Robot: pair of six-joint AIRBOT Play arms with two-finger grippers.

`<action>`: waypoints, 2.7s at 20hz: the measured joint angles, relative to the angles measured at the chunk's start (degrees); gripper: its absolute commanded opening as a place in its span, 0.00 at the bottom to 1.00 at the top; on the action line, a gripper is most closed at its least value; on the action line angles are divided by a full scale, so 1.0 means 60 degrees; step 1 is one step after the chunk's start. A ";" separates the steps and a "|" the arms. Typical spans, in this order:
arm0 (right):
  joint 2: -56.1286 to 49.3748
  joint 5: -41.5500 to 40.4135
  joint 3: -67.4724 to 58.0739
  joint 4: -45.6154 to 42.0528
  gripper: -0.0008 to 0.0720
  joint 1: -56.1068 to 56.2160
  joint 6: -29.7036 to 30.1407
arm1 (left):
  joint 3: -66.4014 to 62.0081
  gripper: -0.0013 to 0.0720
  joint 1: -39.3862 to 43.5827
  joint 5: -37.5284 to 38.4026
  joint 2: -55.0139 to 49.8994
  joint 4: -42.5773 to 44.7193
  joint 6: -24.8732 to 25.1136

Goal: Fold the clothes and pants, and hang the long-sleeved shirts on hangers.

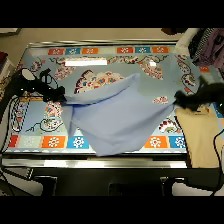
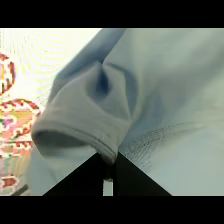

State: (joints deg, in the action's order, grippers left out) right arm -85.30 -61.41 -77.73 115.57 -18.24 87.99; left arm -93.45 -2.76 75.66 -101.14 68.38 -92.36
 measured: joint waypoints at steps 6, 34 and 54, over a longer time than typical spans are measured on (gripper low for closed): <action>-0.1785 0.1581 -0.3891 -0.0481 0.13 0.0412 -0.2280 | 0.0000 0.05 0.0368 0.0004 -0.0018 0.0004 -0.0004; 0.1111 -0.0674 0.4896 0.0885 0.62 0.2211 -0.0831 | 0.0000 0.05 0.0710 0.0262 -0.0106 0.0080 -0.0029; 0.0900 0.0324 0.5005 0.0863 0.38 0.3187 -0.1417 | 0.0000 0.05 0.0710 0.0222 -0.0138 0.0149 0.0146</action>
State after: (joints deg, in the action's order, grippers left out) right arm -79.90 -59.46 -47.70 120.75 0.89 79.48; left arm -93.45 1.50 76.99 -101.97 69.28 -91.48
